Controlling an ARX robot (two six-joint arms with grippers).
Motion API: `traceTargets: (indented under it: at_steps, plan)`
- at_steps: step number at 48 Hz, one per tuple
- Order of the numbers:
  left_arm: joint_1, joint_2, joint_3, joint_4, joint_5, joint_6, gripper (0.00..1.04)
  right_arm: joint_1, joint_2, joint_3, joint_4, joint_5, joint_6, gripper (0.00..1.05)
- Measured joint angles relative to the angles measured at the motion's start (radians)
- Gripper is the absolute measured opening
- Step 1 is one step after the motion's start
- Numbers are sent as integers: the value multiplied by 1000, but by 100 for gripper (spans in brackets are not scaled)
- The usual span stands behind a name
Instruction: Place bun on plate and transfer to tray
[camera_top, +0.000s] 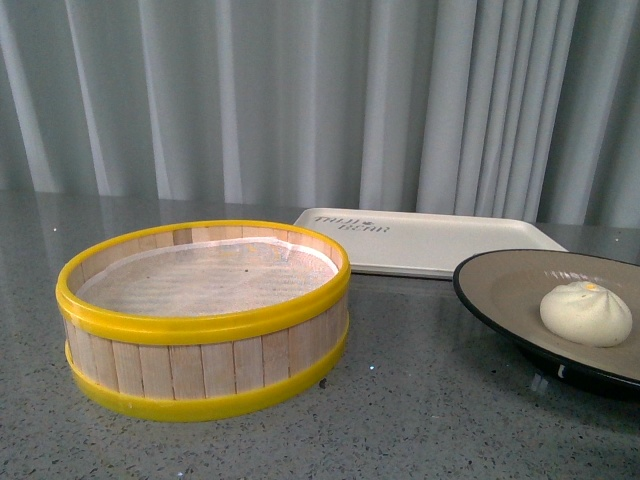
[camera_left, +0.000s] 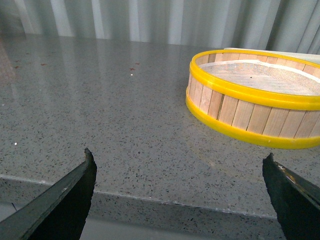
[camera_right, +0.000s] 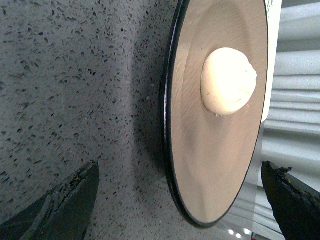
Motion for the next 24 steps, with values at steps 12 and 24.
traceTargets:
  at_steps: [12, 24]
  plan:
    - [0, 0, 0, 0, 0, 0, 98, 14, 101, 20, 87, -2, -7, 96]
    - [0, 0, 0, 0, 0, 0, 98, 21, 179, 41, 131, -7, -10, 89]
